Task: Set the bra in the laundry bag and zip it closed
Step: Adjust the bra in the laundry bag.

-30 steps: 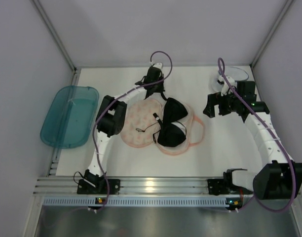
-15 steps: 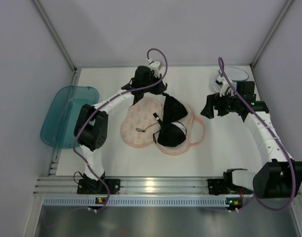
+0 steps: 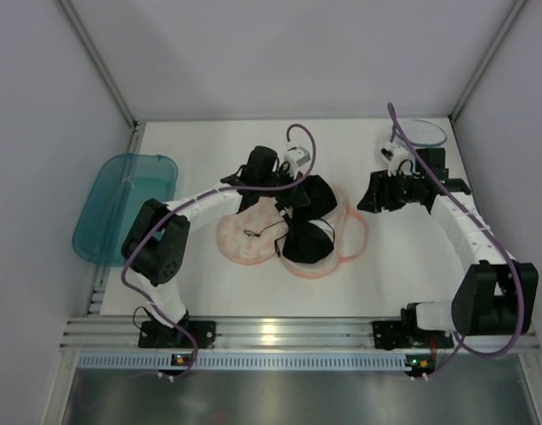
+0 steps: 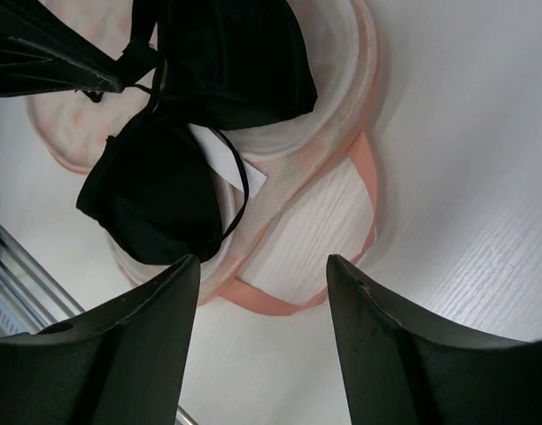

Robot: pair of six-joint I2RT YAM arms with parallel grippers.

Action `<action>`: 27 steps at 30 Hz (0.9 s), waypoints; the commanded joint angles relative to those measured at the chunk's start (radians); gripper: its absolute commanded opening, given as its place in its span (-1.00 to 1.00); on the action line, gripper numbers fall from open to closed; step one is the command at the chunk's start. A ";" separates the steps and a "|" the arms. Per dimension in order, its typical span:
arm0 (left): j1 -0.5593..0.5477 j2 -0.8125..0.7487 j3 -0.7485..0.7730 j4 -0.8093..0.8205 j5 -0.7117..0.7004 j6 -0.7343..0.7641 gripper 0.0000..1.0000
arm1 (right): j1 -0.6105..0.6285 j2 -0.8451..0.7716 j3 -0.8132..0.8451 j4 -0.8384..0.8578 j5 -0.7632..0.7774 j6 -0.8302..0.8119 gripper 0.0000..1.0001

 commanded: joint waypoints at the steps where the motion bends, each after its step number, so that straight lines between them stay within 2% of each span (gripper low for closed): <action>1: -0.024 -0.026 -0.017 -0.004 0.043 0.089 -1.00 | -0.012 0.030 -0.009 0.087 -0.046 0.039 0.19; 13: -0.051 0.059 -0.028 -0.004 0.028 0.126 -1.00 | 0.009 0.146 0.042 0.183 -0.081 0.099 0.00; 16: -0.043 0.073 -0.013 -0.004 0.027 0.137 -1.00 | 0.038 0.197 0.051 0.210 -0.078 0.099 0.28; 17: -0.041 0.076 -0.010 -0.004 0.027 0.137 -1.00 | 0.044 0.208 0.053 0.221 -0.073 0.099 0.31; 27: -0.023 0.125 0.041 -0.004 0.045 0.132 -1.00 | 0.110 0.399 0.165 0.319 -0.101 0.099 0.42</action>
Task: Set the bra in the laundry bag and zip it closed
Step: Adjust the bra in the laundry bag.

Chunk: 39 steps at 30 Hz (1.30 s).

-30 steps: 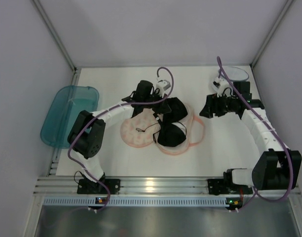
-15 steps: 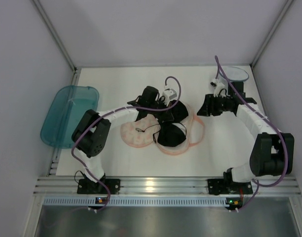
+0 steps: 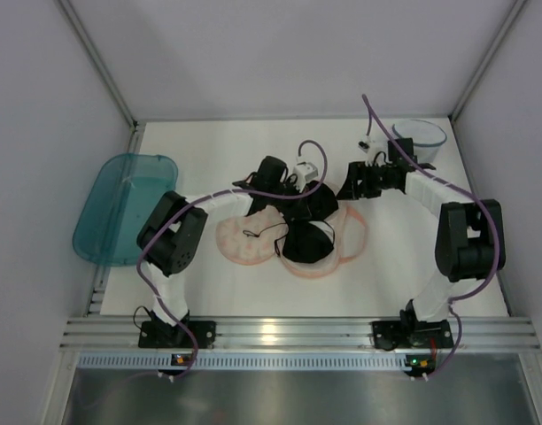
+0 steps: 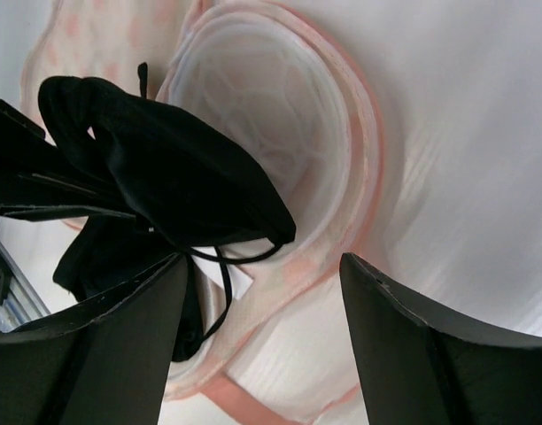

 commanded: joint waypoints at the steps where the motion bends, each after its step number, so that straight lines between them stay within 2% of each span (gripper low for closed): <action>1: 0.015 0.012 0.048 0.014 0.029 0.014 -1.00 | 0.038 0.029 0.061 0.107 -0.039 -0.007 0.42; 8: 0.034 0.023 0.061 0.014 0.051 0.000 -1.00 | 0.063 0.109 0.088 0.140 -0.083 -0.042 0.41; 12: 0.051 0.026 0.071 0.014 0.055 -0.002 -1.00 | 0.066 0.129 0.085 0.144 -0.119 -0.028 0.25; 15: 0.055 0.028 0.078 0.014 0.058 0.001 -1.00 | 0.074 0.135 0.084 0.137 -0.133 -0.017 -0.15; 17: 0.058 0.028 0.083 0.014 0.060 0.000 -1.00 | 0.077 0.138 0.088 0.126 -0.146 -0.014 -0.31; 18: 0.061 0.029 0.089 0.014 0.058 0.000 -1.00 | 0.078 0.137 0.090 0.114 -0.153 -0.014 -0.46; 24: 0.064 0.028 0.091 0.014 0.055 0.000 -1.00 | 0.077 0.129 0.090 0.059 -0.162 -0.025 -1.00; 29: 0.066 0.020 0.083 0.014 0.062 0.006 -1.00 | 0.078 0.105 0.065 0.022 -0.159 -0.025 -1.00; 31: 0.064 0.018 0.080 0.014 0.065 0.006 -1.00 | 0.078 0.085 0.048 0.037 -0.119 -0.010 -0.94; 36: 0.066 0.020 0.075 0.014 0.068 0.006 -1.00 | 0.077 0.074 0.062 0.077 -0.015 -0.007 -0.52; 39: 0.066 0.020 0.077 0.014 0.063 0.009 -1.00 | 0.080 0.103 0.106 0.069 0.015 -0.014 -0.39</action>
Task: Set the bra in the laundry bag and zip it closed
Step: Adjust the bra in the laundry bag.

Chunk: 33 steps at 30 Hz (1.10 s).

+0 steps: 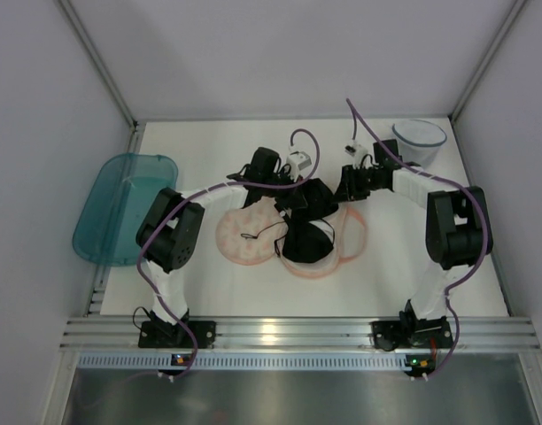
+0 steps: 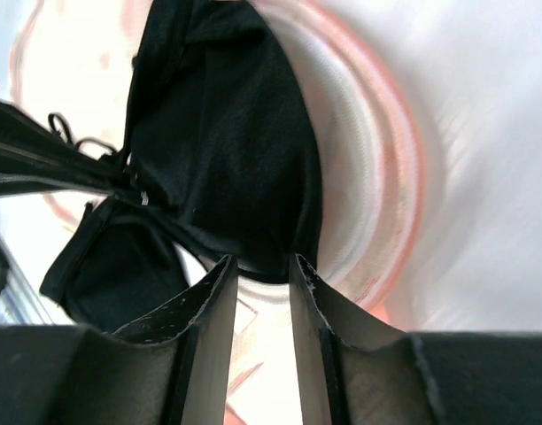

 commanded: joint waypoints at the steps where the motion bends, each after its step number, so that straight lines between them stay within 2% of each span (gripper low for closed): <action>1: 0.006 -0.001 0.022 0.014 0.028 0.014 -1.00 | 0.013 -0.018 0.068 0.030 0.050 -0.020 -0.36; 8: 0.006 0.005 0.020 0.014 0.031 0.015 -1.00 | 0.019 0.026 0.097 0.025 0.086 -0.058 -0.32; 19: 0.008 0.015 0.023 0.014 0.028 0.009 -1.00 | 0.034 0.079 0.097 0.013 0.054 -0.070 -0.34; 20: 0.009 0.014 0.023 0.014 0.028 0.009 -1.00 | 0.036 0.080 0.097 0.010 0.050 -0.070 -0.36; 24: 0.011 0.015 0.023 0.014 0.029 0.008 -1.00 | 0.037 0.065 0.098 -0.010 0.024 -0.069 -0.76; 27: 0.012 0.012 0.022 0.014 0.026 0.006 -1.00 | 0.037 0.031 0.089 -0.025 0.008 -0.063 -0.96; 33: 0.015 0.005 0.017 0.014 0.025 0.004 -1.00 | 0.037 -0.049 0.049 -0.033 -0.011 -0.023 -1.00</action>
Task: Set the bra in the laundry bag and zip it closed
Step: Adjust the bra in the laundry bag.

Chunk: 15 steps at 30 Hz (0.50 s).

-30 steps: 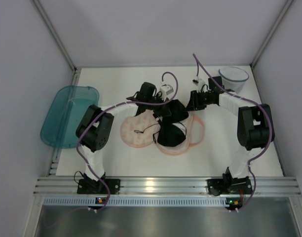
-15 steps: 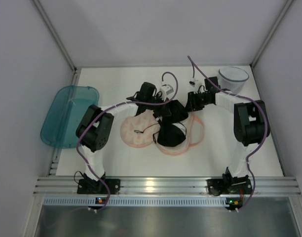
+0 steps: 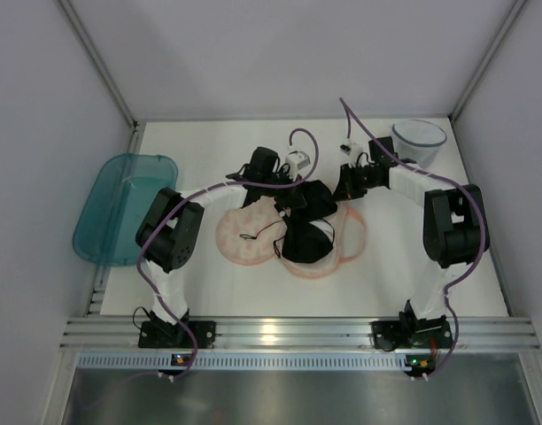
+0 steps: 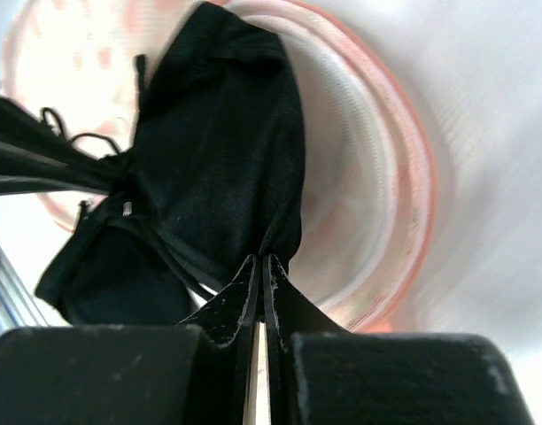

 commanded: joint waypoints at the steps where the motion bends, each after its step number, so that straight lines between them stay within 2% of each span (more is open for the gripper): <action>1: 0.007 0.000 0.017 0.014 0.026 0.005 -1.00 | 0.012 -0.106 -0.015 -0.006 -0.051 0.021 -1.00; 7: 0.007 -0.006 0.018 -0.015 0.029 0.006 -1.00 | 0.012 -0.134 -0.047 -0.024 -0.049 0.032 -1.00; 15: 0.006 -0.038 -0.005 -0.027 0.057 0.026 -1.00 | 0.015 -0.047 -0.075 -0.040 -0.027 0.026 -1.00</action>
